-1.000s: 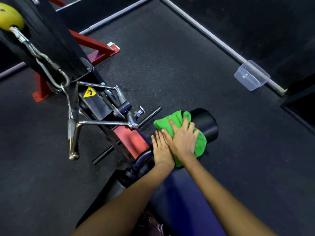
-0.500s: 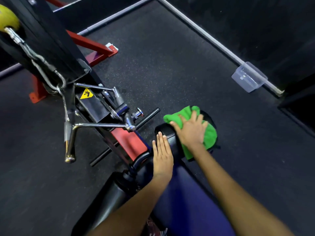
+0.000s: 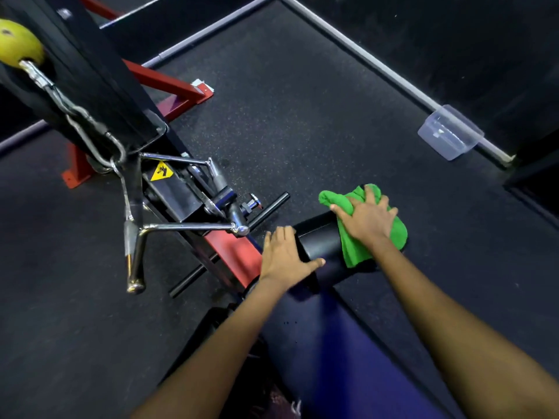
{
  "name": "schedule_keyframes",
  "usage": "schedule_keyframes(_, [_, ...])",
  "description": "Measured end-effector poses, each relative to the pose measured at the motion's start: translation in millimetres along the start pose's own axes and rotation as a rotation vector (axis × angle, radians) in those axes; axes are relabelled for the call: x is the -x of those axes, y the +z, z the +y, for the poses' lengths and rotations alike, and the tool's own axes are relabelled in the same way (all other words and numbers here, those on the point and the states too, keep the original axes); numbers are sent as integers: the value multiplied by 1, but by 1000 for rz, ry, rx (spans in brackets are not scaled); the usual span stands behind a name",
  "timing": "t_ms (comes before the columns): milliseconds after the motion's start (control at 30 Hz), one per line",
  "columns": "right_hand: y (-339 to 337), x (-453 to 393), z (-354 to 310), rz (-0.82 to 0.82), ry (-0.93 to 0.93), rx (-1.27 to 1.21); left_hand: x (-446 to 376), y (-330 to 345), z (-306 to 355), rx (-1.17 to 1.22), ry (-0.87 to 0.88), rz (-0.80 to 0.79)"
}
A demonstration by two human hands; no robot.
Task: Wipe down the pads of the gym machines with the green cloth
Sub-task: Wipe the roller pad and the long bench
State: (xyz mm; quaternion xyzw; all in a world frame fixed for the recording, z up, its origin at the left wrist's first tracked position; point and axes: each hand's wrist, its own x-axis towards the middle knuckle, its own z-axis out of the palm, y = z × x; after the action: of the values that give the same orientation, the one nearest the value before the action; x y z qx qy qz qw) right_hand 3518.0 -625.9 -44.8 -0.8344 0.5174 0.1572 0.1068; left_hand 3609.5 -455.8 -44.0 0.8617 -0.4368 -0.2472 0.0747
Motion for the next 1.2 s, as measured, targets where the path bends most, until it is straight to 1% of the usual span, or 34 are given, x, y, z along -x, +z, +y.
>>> schedule_keyframes(67, [1, 9, -22, 30, -61, 48, -14, -12, -2, -69, -53, -69])
schedule_keyframes(167, [15, 47, -55, 63, -210, 31, -27, -19, -5, -192, -109, -256])
schedule_keyframes(233, [19, 66, -57, 117, -236, 9, -30, -17, -3, -284, -99, -331])
schedule_keyframes(300, [19, 68, -40, 133, -256, 27, -27, -13, 1, -291, -83, -373])
schedule_keyframes(367, [16, 52, -16, 113, -211, 56, -23, -10, 3, -246, -94, -376])
schedule_keyframes(433, [7, 23, 6, 106, -65, 21, -19, -11, 6, -202, -109, -360])
schedule_keyframes(500, [-3, -2, 15, 57, 51, -39, -16, -11, 7, -169, -134, -353])
schedule_keyframes(567, [-7, -14, 10, 9, 92, -14, -15, -11, 10, -161, -156, -356])
schedule_keyframes(633, [-7, -10, -7, 4, 53, 79, -12, -8, 16, -178, -168, -353])
schedule_keyframes(700, [-2, 4, -31, 14, -64, 132, -5, -1, 24, -190, -180, -333])
schedule_keyframes(767, [7, 26, -58, 6, -173, 133, 9, 11, 30, -227, -191, -293])
schedule_keyframes(833, [16, 48, -76, 4, -238, 115, 22, 28, 30, -286, -171, -211])
schedule_keyframes(867, [20, 57, -76, 22, -254, 92, 28, 38, 29, -308, -155, -176])
schedule_keyframes(933, [29, 73, -61, 117, -285, 23, 37, 53, 27, -348, -107, -161])
schedule_keyframes(1033, [48, 96, -13, 238, -366, 9, 50, 62, 32, -268, -8, -111])
schedule_keyframes(1067, [54, 103, 0, 263, -394, 3, 55, 61, 34, -256, -7, -157])
schedule_keyframes(1133, [59, 106, 7, 321, -416, -16, 62, 65, 35, -227, 13, -176])
schedule_keyframes(1200, [55, 99, -7, 303, -369, -15, 62, 73, 33, -195, 0, -218])
